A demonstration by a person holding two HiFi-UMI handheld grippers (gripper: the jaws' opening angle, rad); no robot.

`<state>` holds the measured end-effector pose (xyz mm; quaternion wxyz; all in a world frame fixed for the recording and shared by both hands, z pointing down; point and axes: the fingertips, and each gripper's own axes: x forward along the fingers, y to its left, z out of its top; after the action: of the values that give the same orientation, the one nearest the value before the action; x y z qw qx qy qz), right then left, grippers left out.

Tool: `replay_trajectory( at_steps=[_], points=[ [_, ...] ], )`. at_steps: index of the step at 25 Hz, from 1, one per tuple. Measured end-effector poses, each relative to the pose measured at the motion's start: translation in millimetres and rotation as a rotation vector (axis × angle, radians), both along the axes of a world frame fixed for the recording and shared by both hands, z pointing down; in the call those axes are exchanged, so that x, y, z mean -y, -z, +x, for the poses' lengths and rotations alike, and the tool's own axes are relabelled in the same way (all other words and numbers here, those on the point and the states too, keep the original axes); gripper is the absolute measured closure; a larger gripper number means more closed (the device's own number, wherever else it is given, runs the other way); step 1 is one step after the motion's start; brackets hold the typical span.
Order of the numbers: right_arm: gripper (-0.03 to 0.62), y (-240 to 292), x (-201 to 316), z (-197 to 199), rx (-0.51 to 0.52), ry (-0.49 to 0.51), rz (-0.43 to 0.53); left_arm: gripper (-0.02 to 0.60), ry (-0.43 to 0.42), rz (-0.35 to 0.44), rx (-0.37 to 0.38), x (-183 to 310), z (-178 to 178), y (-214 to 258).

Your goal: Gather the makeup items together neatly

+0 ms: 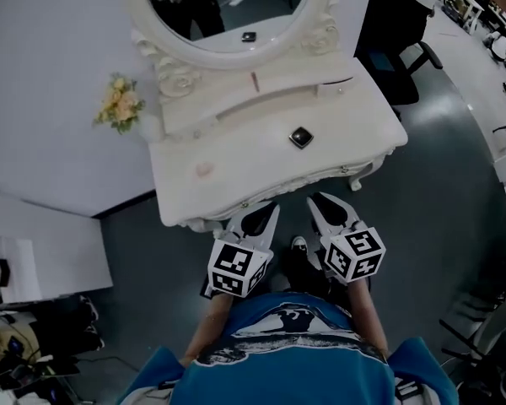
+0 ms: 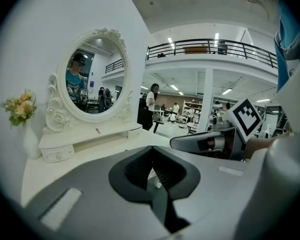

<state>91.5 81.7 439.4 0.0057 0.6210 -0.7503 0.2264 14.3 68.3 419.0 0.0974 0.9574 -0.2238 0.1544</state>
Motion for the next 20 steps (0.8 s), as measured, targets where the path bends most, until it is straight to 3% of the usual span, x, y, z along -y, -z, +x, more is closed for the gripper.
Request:
replay_trajectory(
  at_steps=[9, 14, 20],
  points=[
    [0.478, -28.5, 44.9, 58.2, -0.034, 0.106, -0.036, 0.563, 0.152, 0.002, 0.042, 30.2, 35.9, -8.5],
    [0.426, -50.4, 63.7, 65.0, -0.073, 0.174, -0.067, 0.563, 0.219, 0.005, 0.052, 37.0, 32.6, -8.2],
    [0.402, -82.7, 97.4, 74.8, -0.196, 0.241, -0.125, 0.563, 0.294, 0.006, 0.073, 45.0, 21.0, -7.5]
  ],
)
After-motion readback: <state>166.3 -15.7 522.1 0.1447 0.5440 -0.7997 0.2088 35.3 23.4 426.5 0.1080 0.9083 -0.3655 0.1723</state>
